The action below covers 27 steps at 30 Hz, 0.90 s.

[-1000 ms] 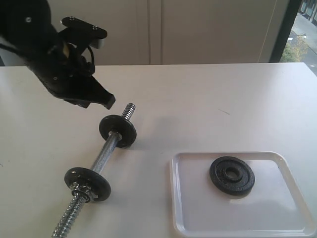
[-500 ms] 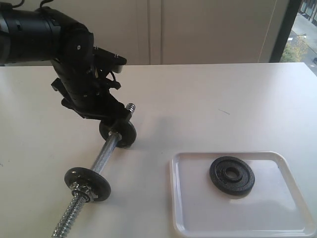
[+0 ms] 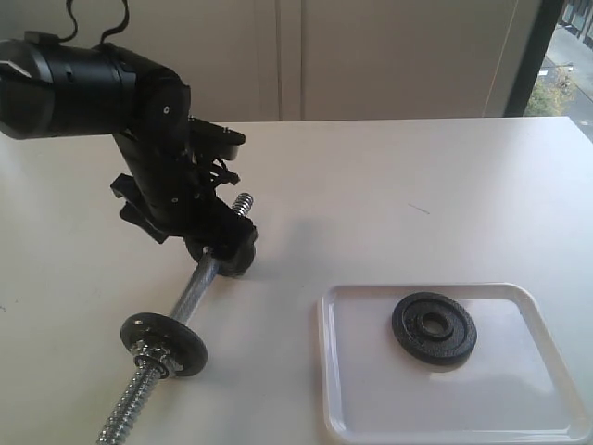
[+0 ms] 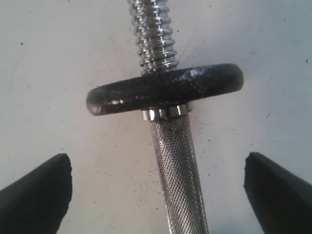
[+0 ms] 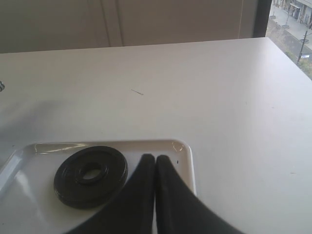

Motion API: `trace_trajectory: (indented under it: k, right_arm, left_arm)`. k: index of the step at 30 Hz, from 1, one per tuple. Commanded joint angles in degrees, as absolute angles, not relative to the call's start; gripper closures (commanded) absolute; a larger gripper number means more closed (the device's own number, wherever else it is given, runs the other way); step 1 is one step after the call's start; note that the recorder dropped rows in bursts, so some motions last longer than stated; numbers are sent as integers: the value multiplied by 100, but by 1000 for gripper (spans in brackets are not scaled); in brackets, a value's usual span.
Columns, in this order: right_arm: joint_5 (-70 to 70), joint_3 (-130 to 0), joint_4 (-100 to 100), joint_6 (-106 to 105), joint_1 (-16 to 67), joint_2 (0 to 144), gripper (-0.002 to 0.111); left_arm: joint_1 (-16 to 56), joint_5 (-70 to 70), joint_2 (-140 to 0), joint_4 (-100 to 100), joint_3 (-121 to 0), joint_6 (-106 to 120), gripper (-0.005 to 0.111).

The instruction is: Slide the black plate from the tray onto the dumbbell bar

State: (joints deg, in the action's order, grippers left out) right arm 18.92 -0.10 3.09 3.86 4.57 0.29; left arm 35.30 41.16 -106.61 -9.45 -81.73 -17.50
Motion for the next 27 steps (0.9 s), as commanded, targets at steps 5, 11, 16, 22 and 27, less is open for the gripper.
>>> trace_trajectory:
  k: [5, 11, 16, 22, 27]
  right_arm:
    - [1812, 0, 298, 347, 461, 0, 108]
    - [1812, 0, 298, 347, 461, 0, 108]
    - [1812, 0, 298, 347, 461, 0, 108]
    - [1812, 0, 298, 347, 461, 0, 108]
    - [1812, 0, 298, 347, 461, 0, 108]
  left_arm:
    - [3557, 4172, -11106, -838, -8172, -1805, 13]
    - [3557, 4044, -11293, -922, -8172, -1805, 17]
    - [3557, 3928, -11387, -946, -8172, -1805, 17]
    - [3557, 3896, -11449, -965, -8172, -1805, 27]
    - [3557, 3809, -11449, -1021, -8172, -1805, 48]
